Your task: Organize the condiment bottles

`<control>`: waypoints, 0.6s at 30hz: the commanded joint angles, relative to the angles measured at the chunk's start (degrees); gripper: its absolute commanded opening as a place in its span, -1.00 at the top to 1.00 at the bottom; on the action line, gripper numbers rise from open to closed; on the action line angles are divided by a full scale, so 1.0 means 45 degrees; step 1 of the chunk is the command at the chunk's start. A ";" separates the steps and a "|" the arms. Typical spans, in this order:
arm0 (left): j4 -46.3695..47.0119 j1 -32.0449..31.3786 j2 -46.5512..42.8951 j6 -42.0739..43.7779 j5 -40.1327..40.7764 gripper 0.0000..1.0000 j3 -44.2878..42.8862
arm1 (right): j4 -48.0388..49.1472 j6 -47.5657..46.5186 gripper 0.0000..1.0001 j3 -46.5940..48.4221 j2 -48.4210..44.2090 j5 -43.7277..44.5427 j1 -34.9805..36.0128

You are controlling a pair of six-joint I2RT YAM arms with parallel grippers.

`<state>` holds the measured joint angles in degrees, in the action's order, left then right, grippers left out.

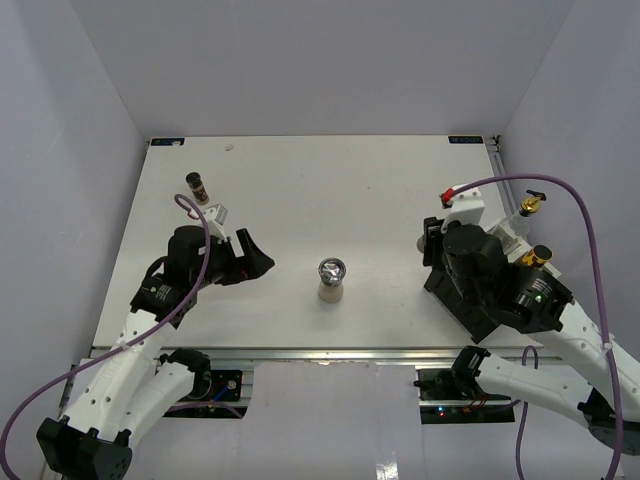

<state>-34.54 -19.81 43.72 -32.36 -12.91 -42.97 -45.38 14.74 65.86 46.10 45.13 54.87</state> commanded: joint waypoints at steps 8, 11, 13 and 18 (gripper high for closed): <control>-0.0185 0.0063 0.0017 0.0233 -0.0440 -0.96 -0.0635 | 0.0624 -0.2225 0.85 0.0035 0.0602 -0.2849 -0.6380; -0.0272 0.0047 0.0075 0.0337 -0.0366 -0.96 -0.0712 | 0.0846 -0.2240 0.85 -0.0484 0.0399 -0.3544 -0.7314; -0.0288 0.0047 0.0150 0.0391 -0.0323 -0.96 -0.0756 | 0.0961 -0.2256 0.85 -0.0965 0.0330 -0.3845 -0.7989; -0.0214 0.0057 0.0274 0.0385 -0.0392 -0.96 -0.0745 | 0.1460 -0.2143 0.85 -0.1997 0.0088 -0.5085 -0.9252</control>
<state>-35.59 -19.81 44.71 -31.13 -14.00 -44.36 -43.23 5.55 59.52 48.24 28.18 16.49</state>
